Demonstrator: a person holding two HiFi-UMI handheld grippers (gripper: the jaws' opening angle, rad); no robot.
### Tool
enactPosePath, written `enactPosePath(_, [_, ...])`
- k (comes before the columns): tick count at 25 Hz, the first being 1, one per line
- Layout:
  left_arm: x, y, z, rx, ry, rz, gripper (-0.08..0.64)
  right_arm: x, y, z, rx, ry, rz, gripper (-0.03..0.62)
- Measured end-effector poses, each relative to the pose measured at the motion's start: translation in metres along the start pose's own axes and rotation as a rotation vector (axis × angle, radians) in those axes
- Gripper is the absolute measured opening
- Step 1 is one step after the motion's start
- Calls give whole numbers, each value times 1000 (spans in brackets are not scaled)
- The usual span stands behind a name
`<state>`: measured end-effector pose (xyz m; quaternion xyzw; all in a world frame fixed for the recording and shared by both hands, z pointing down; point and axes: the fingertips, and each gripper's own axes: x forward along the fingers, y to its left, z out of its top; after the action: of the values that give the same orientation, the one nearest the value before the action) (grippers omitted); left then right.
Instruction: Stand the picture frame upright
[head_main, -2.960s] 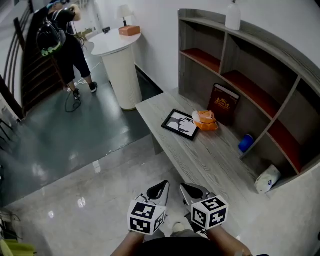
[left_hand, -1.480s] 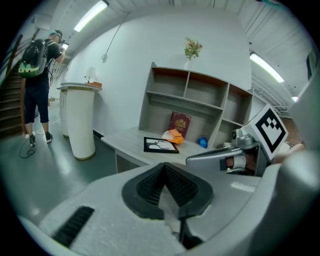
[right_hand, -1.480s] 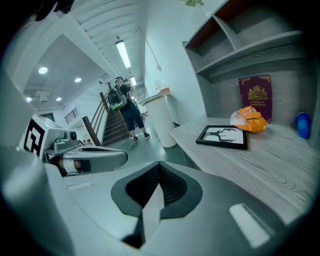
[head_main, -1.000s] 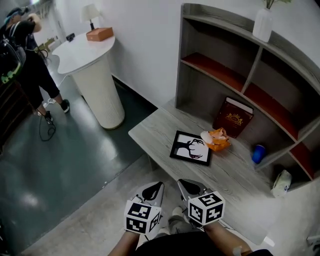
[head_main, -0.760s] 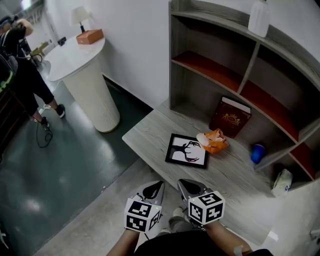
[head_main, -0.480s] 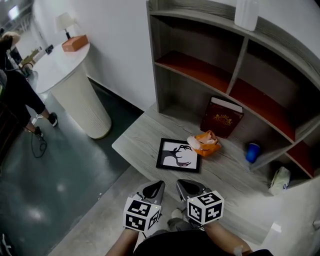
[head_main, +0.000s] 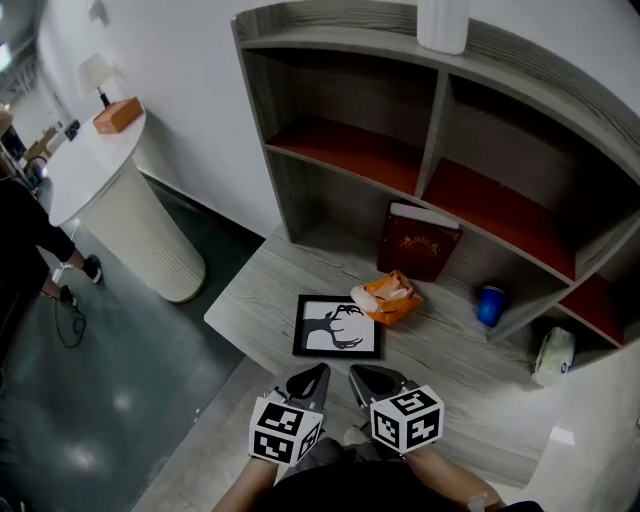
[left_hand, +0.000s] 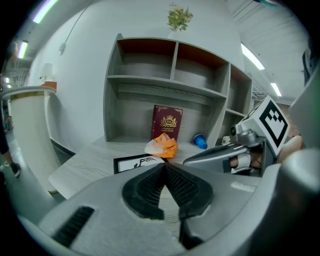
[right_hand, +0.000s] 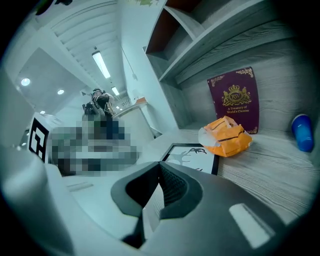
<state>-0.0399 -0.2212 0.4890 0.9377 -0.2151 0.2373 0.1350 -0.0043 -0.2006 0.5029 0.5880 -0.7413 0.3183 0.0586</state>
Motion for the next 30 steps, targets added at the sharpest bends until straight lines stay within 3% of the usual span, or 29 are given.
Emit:
enactPosePath(5, [12, -6, 5, 34, 15, -36, 0, -5, -8, 1, 23, -18, -25, -2])
enactPosePath(15, [37, -12, 17, 115, 52, -193, -3, -2, -30, 9, 82, -63, -132, -2])
enactPosePath(30, [72, 44, 26, 192, 126, -343, -2, 39, -49, 11, 229, -64, -297, -2])
